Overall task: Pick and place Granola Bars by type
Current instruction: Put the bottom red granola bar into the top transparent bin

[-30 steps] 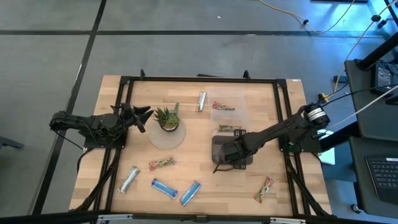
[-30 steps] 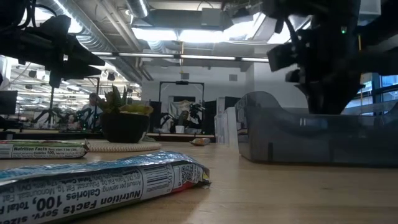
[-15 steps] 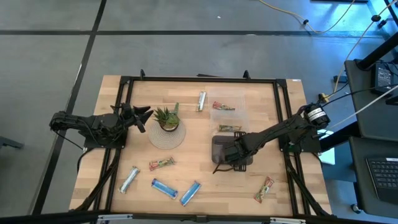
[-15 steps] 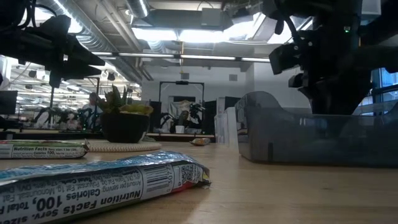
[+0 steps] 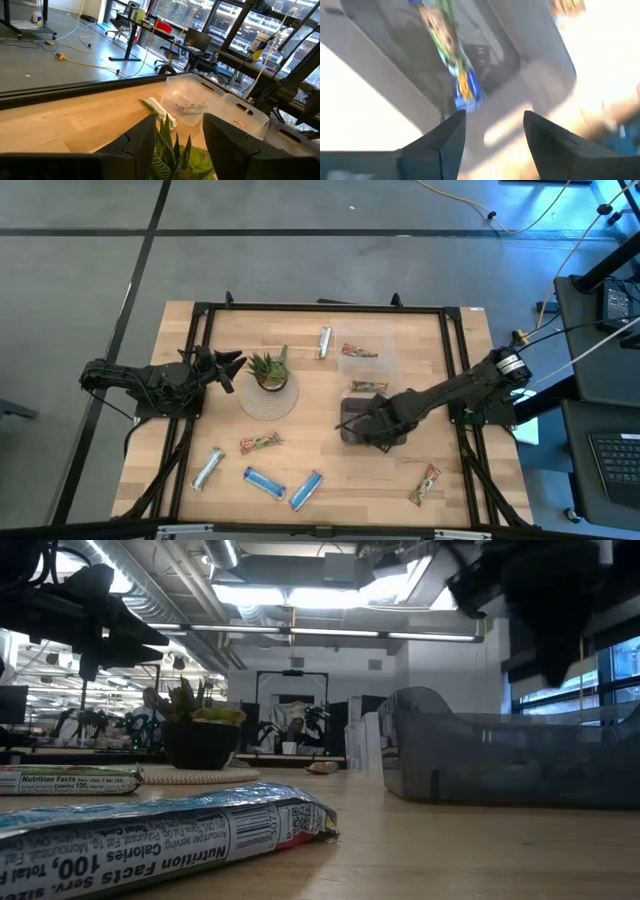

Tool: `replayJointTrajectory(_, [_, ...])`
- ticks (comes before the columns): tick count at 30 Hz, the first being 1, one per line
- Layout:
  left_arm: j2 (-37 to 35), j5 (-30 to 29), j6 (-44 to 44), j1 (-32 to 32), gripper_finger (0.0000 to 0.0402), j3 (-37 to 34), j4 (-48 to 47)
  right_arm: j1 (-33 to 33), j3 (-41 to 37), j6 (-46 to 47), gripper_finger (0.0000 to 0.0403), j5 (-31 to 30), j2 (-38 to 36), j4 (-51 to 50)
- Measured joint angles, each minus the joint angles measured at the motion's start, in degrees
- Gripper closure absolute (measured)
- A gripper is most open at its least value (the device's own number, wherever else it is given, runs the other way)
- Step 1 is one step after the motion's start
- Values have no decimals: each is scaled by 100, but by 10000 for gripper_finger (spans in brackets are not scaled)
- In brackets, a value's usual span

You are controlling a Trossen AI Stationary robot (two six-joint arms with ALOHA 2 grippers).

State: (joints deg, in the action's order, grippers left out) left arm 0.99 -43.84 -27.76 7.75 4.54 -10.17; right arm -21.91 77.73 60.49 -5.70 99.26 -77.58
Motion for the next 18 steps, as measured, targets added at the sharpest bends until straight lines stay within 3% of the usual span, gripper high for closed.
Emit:
replayJointTrajectory(5, [0,0,1,0,245,0,-1,-703,339,1745,201,16,-2,-812])
replayJointTrajectory(11, [0,1,-1,2,245,0,1,-1688,411,4453,201,245,-4,-636])
replayJointTrajectory(18, [0,-13,0,1,245,0,-1,-2084,411,5455,201,248,-4,-39])
